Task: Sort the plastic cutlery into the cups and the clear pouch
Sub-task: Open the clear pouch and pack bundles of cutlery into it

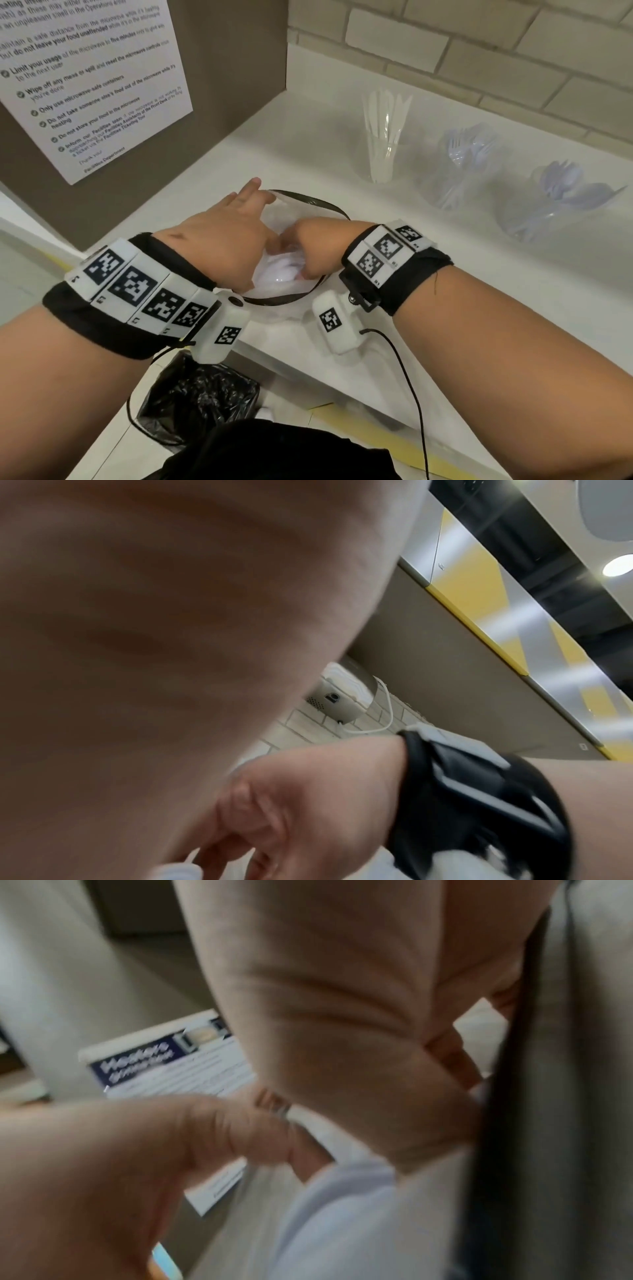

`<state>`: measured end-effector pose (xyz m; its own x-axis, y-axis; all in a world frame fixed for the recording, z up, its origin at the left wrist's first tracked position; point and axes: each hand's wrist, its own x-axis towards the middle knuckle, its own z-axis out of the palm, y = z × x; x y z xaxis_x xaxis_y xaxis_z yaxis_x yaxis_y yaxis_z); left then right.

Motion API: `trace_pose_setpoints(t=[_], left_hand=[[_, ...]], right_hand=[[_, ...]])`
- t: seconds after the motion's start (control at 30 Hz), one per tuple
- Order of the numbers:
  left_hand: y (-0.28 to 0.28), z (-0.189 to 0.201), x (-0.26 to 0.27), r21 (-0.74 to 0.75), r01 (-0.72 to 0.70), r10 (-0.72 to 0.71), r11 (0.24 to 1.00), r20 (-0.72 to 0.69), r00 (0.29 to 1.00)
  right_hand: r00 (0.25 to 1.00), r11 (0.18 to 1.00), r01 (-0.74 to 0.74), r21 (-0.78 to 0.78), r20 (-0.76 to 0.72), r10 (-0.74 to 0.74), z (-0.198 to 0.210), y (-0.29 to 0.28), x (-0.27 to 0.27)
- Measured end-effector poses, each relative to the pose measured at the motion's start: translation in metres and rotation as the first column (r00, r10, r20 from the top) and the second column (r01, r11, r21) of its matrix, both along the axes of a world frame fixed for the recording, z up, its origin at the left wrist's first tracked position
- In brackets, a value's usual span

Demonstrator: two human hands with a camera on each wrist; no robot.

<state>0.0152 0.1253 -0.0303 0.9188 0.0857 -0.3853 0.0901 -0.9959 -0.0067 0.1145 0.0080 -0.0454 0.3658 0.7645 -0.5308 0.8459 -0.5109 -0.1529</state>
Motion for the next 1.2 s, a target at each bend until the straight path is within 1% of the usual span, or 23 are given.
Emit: trace_pose_setpoints(t=[0.03,0.1,0.17,0.23,0.27,0.37,0.47,0.53,0.6,0.67,0.73,0.83,0.9,0.97,1.07,1.17,1.2], left_hand=[[-0.002,-0.001,-0.001,0.007,-0.002,0.002,1.000,-0.016,1.000],[-0.005,-0.002,-0.002,0.016,-0.014,0.015,1.000,-0.029,0.999],[-0.004,-0.002,-0.002,0.038,-0.017,0.017,0.999,-0.008,1.000],[0.001,-0.003,-0.001,0.096,-0.008,0.004,0.995,0.036,0.999],[0.002,-0.003,-0.002,0.119,-0.010,0.004,0.993,0.050,0.999],[0.003,-0.001,-0.005,0.155,-0.026,0.019,0.988,0.044,0.999],[0.009,0.004,-0.006,0.206,-0.055,0.054,0.977,0.010,0.999],[0.017,0.007,-0.002,0.215,-0.115,0.123,0.970,-0.025,0.992],[0.020,0.010,0.000,0.181,-0.180,0.192,0.967,-0.054,0.980],[0.022,0.010,0.001,0.165,-0.148,0.160,0.975,-0.061,0.985],[0.025,0.009,0.002,0.150,-0.114,0.123,0.982,-0.051,0.991],[0.033,0.013,0.005,0.084,-0.145,0.149,0.986,-0.049,0.988],[0.035,0.015,0.006,0.035,-0.166,0.167,0.985,-0.022,0.986],[0.034,0.011,0.008,-0.025,-0.164,0.165,0.986,0.041,0.985],[0.026,0.001,0.009,-0.130,-0.146,0.162,0.981,0.127,0.979],[0.021,-0.006,0.008,-0.196,-0.136,0.166,0.971,0.146,0.975],[0.022,-0.006,0.007,-0.203,-0.141,0.171,0.969,0.141,0.975]], right_hand=[[1.000,1.000,0.004,-0.002,-0.028,-0.004,0.003,-0.001,0.001],[1.000,1.000,-0.017,-0.012,-0.008,0.017,0.005,-0.002,0.001],[0.997,0.998,-0.037,-0.060,0.068,0.041,0.000,-0.001,-0.002],[0.986,0.991,-0.048,-0.127,0.150,0.067,-0.006,0.000,-0.004],[0.984,0.989,-0.050,-0.142,0.164,0.073,-0.007,0.001,-0.005],[0.986,0.995,-0.072,-0.069,0.146,0.081,-0.006,-0.001,0.000],[0.993,0.999,-0.032,0.021,0.116,0.030,-0.003,-0.005,0.002],[0.997,0.996,-0.009,0.083,0.078,0.003,-0.003,-0.008,0.000],[1.000,0.993,0.017,0.118,0.020,-0.019,-0.002,-0.008,-0.002],[0.999,0.990,0.045,0.133,-0.001,-0.045,-0.001,-0.008,0.000],[0.995,0.983,0.093,0.155,0.008,-0.096,0.002,-0.010,0.002],[0.993,0.980,0.113,0.161,0.022,-0.118,0.005,-0.011,0.004],[0.994,0.981,0.103,0.165,0.002,-0.105,0.005,-0.010,0.002],[0.995,0.980,0.098,0.172,-0.015,-0.097,0.004,-0.008,-0.003],[0.996,0.981,0.064,0.183,0.055,-0.075,0.000,-0.003,-0.013],[0.993,0.995,0.029,0.094,0.114,-0.040,-0.001,0.003,-0.018],[0.992,0.996,0.020,0.090,0.118,-0.031,-0.001,0.003,-0.017]])
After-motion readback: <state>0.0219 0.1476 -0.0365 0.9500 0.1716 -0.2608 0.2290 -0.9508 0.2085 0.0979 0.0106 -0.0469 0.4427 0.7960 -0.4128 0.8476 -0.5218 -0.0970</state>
